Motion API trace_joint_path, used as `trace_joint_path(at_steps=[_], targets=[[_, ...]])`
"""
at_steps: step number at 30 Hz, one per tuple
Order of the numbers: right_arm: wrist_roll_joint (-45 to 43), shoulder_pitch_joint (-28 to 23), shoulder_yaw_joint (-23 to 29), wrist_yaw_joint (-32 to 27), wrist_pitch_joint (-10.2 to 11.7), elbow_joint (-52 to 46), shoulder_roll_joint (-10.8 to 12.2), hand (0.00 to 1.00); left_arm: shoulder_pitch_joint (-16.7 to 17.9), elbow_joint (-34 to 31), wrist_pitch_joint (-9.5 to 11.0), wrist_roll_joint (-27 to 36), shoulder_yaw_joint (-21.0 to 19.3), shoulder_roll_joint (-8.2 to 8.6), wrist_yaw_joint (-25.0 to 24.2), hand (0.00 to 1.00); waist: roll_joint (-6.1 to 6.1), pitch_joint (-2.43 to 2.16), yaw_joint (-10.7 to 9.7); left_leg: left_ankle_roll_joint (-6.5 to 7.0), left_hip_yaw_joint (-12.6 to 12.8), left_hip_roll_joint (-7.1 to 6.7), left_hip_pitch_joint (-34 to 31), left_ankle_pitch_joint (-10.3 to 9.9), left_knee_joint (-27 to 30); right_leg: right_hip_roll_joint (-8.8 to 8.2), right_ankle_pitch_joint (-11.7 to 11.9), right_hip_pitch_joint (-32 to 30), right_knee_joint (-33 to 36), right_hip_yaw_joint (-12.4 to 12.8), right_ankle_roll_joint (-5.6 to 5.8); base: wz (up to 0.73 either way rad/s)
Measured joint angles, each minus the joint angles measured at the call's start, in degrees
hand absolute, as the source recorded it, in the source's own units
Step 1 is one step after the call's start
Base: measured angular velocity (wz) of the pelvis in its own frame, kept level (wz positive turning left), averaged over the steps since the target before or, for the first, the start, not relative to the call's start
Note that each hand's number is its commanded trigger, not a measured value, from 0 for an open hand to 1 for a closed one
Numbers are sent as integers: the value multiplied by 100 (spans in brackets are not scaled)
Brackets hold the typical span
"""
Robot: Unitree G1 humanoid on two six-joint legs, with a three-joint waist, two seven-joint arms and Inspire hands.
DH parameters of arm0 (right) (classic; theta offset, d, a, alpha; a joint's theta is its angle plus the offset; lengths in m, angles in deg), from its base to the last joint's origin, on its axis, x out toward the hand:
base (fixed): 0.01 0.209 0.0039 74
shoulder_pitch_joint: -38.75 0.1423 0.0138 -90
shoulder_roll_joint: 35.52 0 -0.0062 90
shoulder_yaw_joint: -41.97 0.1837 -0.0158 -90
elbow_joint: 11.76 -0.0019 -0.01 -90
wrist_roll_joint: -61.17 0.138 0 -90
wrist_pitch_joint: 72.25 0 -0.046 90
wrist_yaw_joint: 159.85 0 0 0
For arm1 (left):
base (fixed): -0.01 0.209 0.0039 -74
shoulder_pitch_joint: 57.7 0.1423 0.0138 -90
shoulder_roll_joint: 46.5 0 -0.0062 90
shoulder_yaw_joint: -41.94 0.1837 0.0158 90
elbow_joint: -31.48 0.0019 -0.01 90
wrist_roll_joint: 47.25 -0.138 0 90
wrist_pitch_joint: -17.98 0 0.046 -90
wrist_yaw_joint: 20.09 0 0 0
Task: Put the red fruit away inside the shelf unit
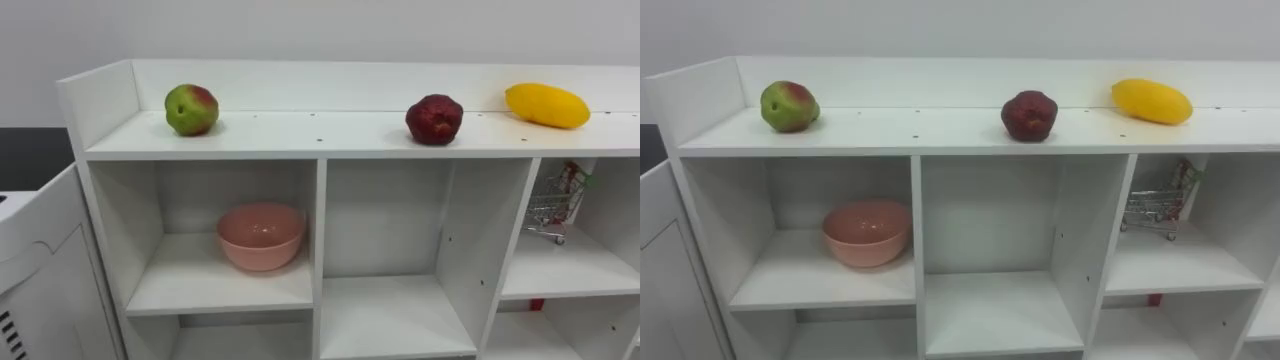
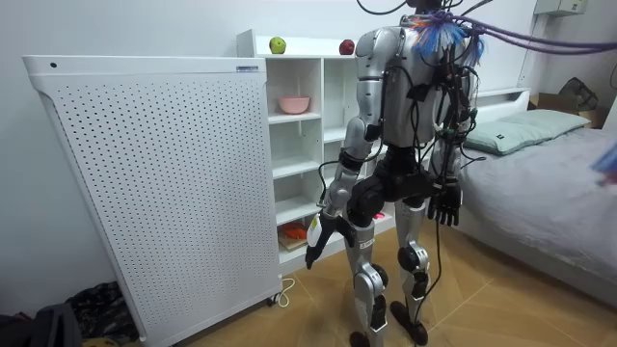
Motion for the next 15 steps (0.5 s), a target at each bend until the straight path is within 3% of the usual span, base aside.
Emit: trace_joint_path(at_steps=[11,15], targets=[[-66,16,-78,86,-37,-61,2,0,-3,-18,-3,0,0,2,-10,0,-4,-2,15,8,-1,0,-3,-5,-1,2,-11,-17,46,23,4,0],[55,1,-66,-180,-35,-154,8,0,0,-6,-18,0,3,4,-11,0,0,-3,4,22,-4,-1,9,-13,-1,0,-26,-2,74,20,8,0]])
